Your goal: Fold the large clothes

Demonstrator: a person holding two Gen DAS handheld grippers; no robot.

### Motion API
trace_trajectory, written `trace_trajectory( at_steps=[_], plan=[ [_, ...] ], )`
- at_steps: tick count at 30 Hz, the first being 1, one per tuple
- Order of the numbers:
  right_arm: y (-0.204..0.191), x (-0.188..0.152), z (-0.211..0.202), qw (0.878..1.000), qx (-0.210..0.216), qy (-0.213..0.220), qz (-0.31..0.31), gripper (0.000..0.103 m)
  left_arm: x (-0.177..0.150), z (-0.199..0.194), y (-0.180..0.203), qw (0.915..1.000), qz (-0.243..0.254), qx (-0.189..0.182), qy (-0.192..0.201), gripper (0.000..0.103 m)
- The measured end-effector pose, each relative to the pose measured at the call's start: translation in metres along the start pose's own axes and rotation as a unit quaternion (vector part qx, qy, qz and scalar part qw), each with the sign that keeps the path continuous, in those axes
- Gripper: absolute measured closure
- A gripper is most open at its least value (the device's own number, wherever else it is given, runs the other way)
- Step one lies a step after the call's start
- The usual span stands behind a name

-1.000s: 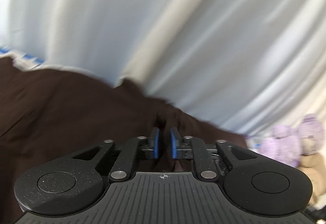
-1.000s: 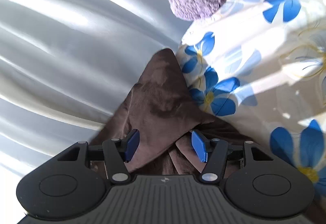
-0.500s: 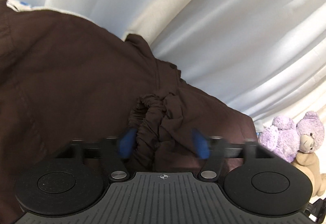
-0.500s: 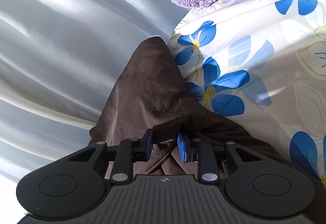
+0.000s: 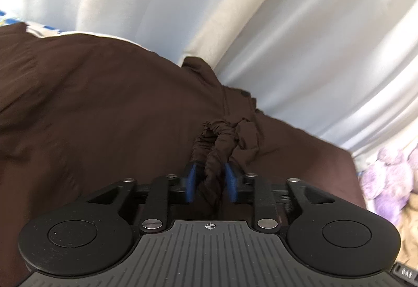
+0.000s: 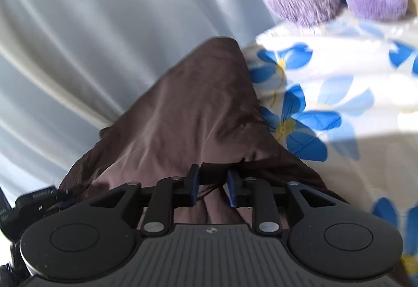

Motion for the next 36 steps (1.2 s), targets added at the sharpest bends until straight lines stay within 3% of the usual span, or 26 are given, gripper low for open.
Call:
trace_trajectory(
  at_steps=[1, 5, 9, 15, 16, 18, 20, 22, 25, 27, 30, 33, 36],
  plan=[
    [-0.001, 0.0, -0.013, 1.0, 0.002, 0.021, -0.019, 0.078, 0.0, -0.009, 0.002, 1.0, 0.003, -0.004, 0.005, 0.045],
    [-0.028, 0.008, -0.031, 0.988, -0.04, 0.095, -0.113, 0.078, -0.004, -0.028, 0.018, 0.999, 0.032, -0.021, 0.023, 0.039],
    [-0.081, 0.0, 0.012, 0.976, -0.047, 0.071, -0.2, 0.081, -0.014, -0.003, 0.028, 0.9989, 0.039, -0.024, -0.003, 0.034],
    [-0.135, -0.031, 0.07, 0.947, -0.072, 0.053, -0.307, 0.083, -0.017, 0.026, 0.022, 0.9948, 0.074, 0.069, -0.006, 0.031],
    [-0.14, -0.034, 0.075, 0.942, -0.077, 0.056, -0.32, 0.084, -0.016, 0.031, 0.017, 0.9954, 0.065, 0.07, -0.012, 0.03],
    [-0.148, -0.033, 0.078, 0.938, -0.08, 0.056, -0.332, 0.084, -0.013, 0.035, 0.01, 0.9964, 0.053, 0.066, -0.005, 0.028],
    [-0.153, -0.027, 0.074, 0.942, -0.073, 0.044, -0.326, 0.084, -0.012, 0.039, 0.012, 0.995, 0.065, 0.075, -0.012, 0.028],
    [-0.16, -0.021, 0.062, 0.951, -0.038, 0.046, -0.305, 0.084, -0.012, 0.04, 0.01, 0.9953, 0.062, 0.074, -0.011, 0.027],
    [-0.184, -0.027, 0.055, 0.946, -0.004, 0.059, -0.319, 0.084, -0.011, 0.038, 0.006, 0.9961, 0.056, 0.068, -0.008, 0.027],
    [-0.195, -0.035, 0.065, 0.94, -0.004, 0.054, -0.338, 0.084, -0.011, 0.039, 0.007, 0.9955, 0.063, 0.07, -0.009, 0.026],
    [-0.194, -0.046, 0.086, 0.944, -0.015, 0.039, -0.328, 0.084, -0.013, 0.038, 0.008, 0.995, 0.07, 0.071, -0.011, 0.023],
    [-0.189, -0.054, 0.087, 0.944, -0.007, 0.068, -0.322, 0.084, -0.015, 0.037, 0.01, 0.9935, 0.081, 0.077, -0.016, 0.02],
    [-0.192, -0.055, 0.085, 0.941, -0.015, 0.066, -0.333, 0.084, -0.014, 0.033, 0.011, 0.9935, 0.074, 0.084, -0.021, 0.017]
  ],
)
Point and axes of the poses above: each gripper's, at about its wrist camera, not at the fingertips, and z roughly the way its jaws point, y to its right, x to its top, the point moved 2 cm from there along z, roughly the way its jaws point, and after that the axes turned 14 degrees about -x, right-handed, at the moved point
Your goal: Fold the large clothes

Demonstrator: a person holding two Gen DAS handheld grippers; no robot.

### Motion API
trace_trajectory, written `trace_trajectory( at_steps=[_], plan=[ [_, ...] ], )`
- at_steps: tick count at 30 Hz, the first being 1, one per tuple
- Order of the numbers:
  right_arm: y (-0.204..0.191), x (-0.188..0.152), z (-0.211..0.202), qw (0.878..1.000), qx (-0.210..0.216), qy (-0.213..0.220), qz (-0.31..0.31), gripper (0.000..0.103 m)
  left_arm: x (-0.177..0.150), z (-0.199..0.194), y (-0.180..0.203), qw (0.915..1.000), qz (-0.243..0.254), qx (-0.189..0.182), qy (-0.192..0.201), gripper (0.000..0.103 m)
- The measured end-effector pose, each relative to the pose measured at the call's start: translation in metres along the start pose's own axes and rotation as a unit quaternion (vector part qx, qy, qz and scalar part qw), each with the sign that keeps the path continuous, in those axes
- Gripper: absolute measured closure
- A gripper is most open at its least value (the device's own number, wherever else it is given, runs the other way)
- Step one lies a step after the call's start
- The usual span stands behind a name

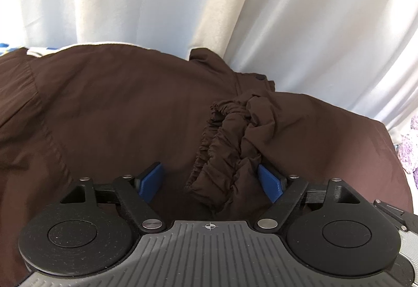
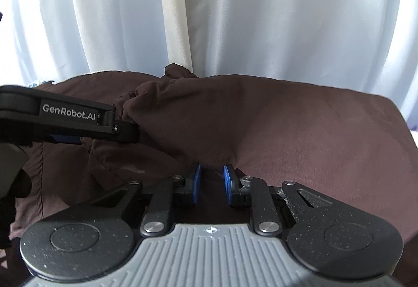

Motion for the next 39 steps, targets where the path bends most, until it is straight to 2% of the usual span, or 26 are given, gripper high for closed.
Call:
trace_trajectory(
  at_steps=[3, 6, 8, 11, 14, 16, 19, 22, 24, 27, 29, 31, 33, 36, 39],
  plan=[
    [-0.002, 0.017, -0.007, 0.999, 0.002, -0.03, 0.012, 0.084, 0.001, -0.01, -0.003, 0.9999, -0.008, 0.006, -0.001, 0.011],
    [0.0, 0.037, -0.019, 0.999, 0.028, -0.017, 0.042, 0.084, 0.001, -0.027, -0.009, 0.9998, -0.015, 0.015, 0.005, 0.008],
    [-0.015, 0.047, -0.021, 0.999, 0.032, -0.005, 0.024, 0.084, 0.0, -0.038, -0.014, 0.9996, -0.02, 0.019, 0.006, 0.007],
    [-0.035, 0.05, -0.008, 1.0, 0.022, -0.019, 0.001, 0.084, -0.003, -0.057, -0.022, 0.9992, -0.022, 0.034, 0.006, 0.007],
    [-0.053, 0.039, 0.014, 0.999, 0.015, -0.04, -0.018, 0.083, -0.008, -0.089, -0.039, 0.9982, -0.043, 0.029, 0.028, 0.007],
    [-0.062, 0.026, 0.012, 0.999, -0.003, 0.007, -0.051, 0.084, -0.011, -0.116, -0.058, 0.9955, -0.077, 0.019, 0.052, 0.006],
    [-0.071, 0.029, 0.007, 0.997, -0.019, 0.008, -0.078, 0.084, -0.015, -0.163, -0.1, 0.9846, -0.143, 0.01, 0.1, 0.006],
    [-0.075, 0.042, -0.007, 0.997, -0.016, 0.0, -0.07, 0.084, -0.024, -0.209, -0.154, 0.9638, -0.214, 0.03, 0.156, 0.003],
    [-0.076, 0.05, -0.024, 0.999, 0.015, 0.013, -0.049, 0.084, -0.031, -0.235, -0.193, 0.9448, -0.26, 0.053, 0.192, 0.002],
    [-0.098, 0.063, -0.047, 0.996, 0.067, 0.016, -0.049, 0.083, -0.049, -0.266, -0.246, 0.905, -0.335, 0.081, 0.25, 0.002],
    [-0.117, 0.069, -0.057, 0.993, 0.099, 0.019, -0.06, 0.083, -0.062, -0.277, -0.277, 0.8774, -0.38, 0.083, 0.281, 0.002],
    [-0.14, 0.075, -0.061, 0.989, 0.131, 0.013, -0.065, 0.083, -0.071, -0.279, -0.302, 0.8546, -0.421, 0.074, 0.295, 0.004],
    [-0.161, 0.079, -0.062, 0.985, 0.16, 0.001, -0.071, 0.083, -0.073, -0.279, -0.324, 0.8401, -0.445, 0.076, 0.301, 0.004],
    [-0.195, 0.082, -0.063, 0.98, 0.176, 0.015, -0.086, 0.083, -0.077, -0.281, -0.342, 0.821, -0.463, 0.067, 0.328, 0.005],
    [-0.225, 0.08, -0.053, 0.977, 0.193, 0.024, -0.083, 0.083, -0.07, -0.281, -0.354, 0.8146, -0.462, 0.076, 0.342, 0.006]
  ],
)
Point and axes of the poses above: each gripper's, at about its wrist camera, not at the fingertips, and z roughly the way its jaws point, y to its right, x to its top, the point moved 2 cm from there along z, roughly the way its jaws point, and after that the axes turned 14 degrees about -x, right-handed, at the moved point
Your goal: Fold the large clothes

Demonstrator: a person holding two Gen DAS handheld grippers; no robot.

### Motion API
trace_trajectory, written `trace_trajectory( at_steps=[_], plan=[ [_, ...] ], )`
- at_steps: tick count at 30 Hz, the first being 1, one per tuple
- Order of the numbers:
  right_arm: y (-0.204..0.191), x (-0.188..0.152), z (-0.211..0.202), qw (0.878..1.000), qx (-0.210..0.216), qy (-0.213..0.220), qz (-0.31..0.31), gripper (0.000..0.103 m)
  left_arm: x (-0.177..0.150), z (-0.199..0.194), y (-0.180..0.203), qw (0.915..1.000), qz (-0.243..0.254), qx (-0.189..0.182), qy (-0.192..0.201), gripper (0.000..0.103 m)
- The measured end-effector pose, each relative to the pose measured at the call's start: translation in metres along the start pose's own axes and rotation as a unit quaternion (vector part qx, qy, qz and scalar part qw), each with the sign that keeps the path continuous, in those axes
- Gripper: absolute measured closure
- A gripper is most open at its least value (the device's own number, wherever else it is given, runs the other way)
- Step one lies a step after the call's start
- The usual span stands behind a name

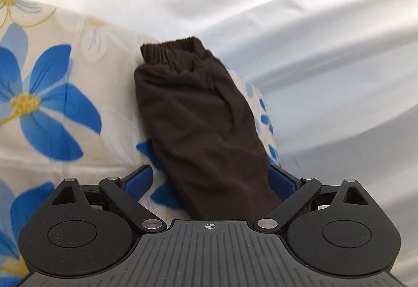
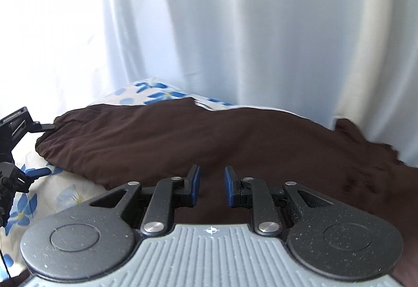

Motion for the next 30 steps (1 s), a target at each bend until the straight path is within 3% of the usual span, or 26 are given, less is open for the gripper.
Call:
trace_trajectory(
  at_steps=[5, 9, 10, 14, 20, 23, 25, 30],
  plan=[
    [-0.024, -0.009, 0.027, 0.999, 0.022, 0.004, 0.03, 0.085, 0.008, 0.015, -0.005, 1.0, 0.001, 0.003, 0.007, 0.033],
    [-0.039, -0.03, 0.059, 0.999, 0.013, -0.03, 0.021, 0.085, 0.011, 0.021, -0.01, 0.9999, 0.006, 0.015, 0.0, 0.068],
    [-0.038, -0.035, 0.06, 0.999, 0.015, -0.019, 0.024, 0.085, 0.014, 0.022, -0.011, 0.9999, 0.003, 0.013, 0.0, 0.074],
    [-0.037, -0.035, 0.061, 0.999, 0.021, -0.023, 0.025, 0.085, 0.016, 0.012, -0.005, 0.9999, 0.003, -0.014, 0.003, 0.085],
    [-0.019, -0.037, 0.05, 0.994, 0.041, -0.029, 0.096, 0.085, 0.015, -0.003, 0.052, 0.9925, 0.089, -0.084, 0.005, 0.089],
    [-0.026, -0.04, 0.054, 0.997, 0.037, -0.032, 0.053, 0.085, -0.001, -0.009, 0.089, 0.9814, 0.138, -0.133, -0.016, 0.09],
    [-0.018, -0.034, 0.052, 0.995, 0.048, -0.048, 0.073, 0.085, -0.02, -0.012, 0.116, 0.9696, 0.174, -0.168, -0.037, 0.091],
    [0.025, -0.033, 0.016, 0.984, 0.066, -0.018, 0.166, 0.085, -0.099, -0.009, 0.174, 0.9221, 0.272, -0.242, -0.132, 0.091]
  ],
)
Point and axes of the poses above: each gripper's, at about its wrist camera, not at the fingertips, and z roughly the way its jaws point, y to its right, x to its top, the point moved 2 cm from there along z, roughly the way its jaws point, and after that the axes turned 14 degrees about -x, right-handed, at the moved point
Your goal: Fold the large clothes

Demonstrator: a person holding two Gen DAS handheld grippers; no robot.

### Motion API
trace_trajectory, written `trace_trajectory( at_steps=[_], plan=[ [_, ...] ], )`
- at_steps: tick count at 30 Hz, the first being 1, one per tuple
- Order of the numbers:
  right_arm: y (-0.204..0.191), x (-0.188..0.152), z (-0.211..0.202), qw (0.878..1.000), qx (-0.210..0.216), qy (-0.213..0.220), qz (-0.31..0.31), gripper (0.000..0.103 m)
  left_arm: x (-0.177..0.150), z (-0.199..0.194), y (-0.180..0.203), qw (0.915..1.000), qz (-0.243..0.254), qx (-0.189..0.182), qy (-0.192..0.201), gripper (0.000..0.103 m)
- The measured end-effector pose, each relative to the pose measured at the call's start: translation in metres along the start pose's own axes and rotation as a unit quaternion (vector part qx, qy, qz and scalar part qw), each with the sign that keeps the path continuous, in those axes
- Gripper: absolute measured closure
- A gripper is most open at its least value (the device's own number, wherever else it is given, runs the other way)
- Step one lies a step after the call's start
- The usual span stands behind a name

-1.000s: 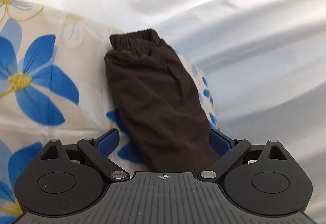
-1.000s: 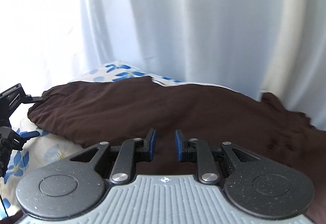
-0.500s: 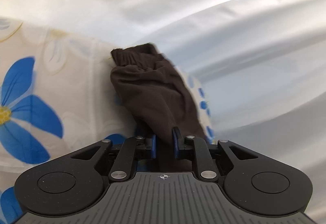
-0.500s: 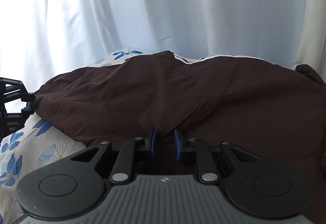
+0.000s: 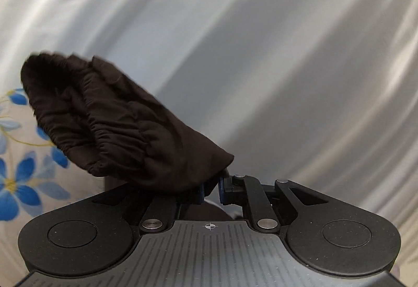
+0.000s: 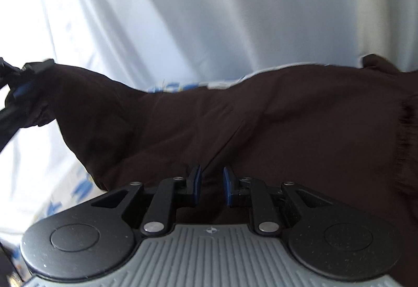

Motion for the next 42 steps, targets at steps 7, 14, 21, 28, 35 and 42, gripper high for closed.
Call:
trace_trajectory(
  at_steps=[7, 14, 21, 28, 35, 42],
  plan=[
    [0.074, 0.002, -0.057, 0.992, 0.011, 0.024, 0.126, 0.078, -0.11, 0.085, 0.037, 0.9839, 0.073, -0.012, -0.163, 0.088],
    [0.117, -0.015, -0.067, 0.982, 0.012, -0.006, 0.188, 0.055, -0.166, 0.11, 0.015, 0.9721, 0.061, 0.036, -0.224, 0.079],
    [0.135, -0.022, -0.059, 0.962, 0.023, -0.054, 0.266, 0.044, -0.16, 0.076, 0.038, 0.9774, 0.054, 0.043, -0.2, 0.037],
    [0.131, -0.018, -0.029, 0.951, 0.022, -0.061, 0.302, 0.06, -0.154, 0.038, 0.019, 0.9735, 0.082, 0.107, -0.185, 0.042],
    [0.097, 0.017, -0.083, 0.974, 0.026, 0.028, 0.222, 0.094, -0.141, 0.033, 0.001, 0.9807, 0.026, 0.112, -0.158, 0.053],
    [0.126, 0.034, -0.196, 0.973, -0.012, 0.17, 0.156, 0.094, -0.144, 0.043, 0.003, 0.9785, 0.02, 0.114, -0.17, 0.059]
  ],
)
Point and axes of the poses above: each gripper's, at about its wrist camera, not at the fingertips, and z roughly the way its jaws point, y to its right, x to its top, the point moved 2 cm from there along z, roughly the way its jaws point, and after that the axes turned 14 degrees about -x, right-handed, at the moved point
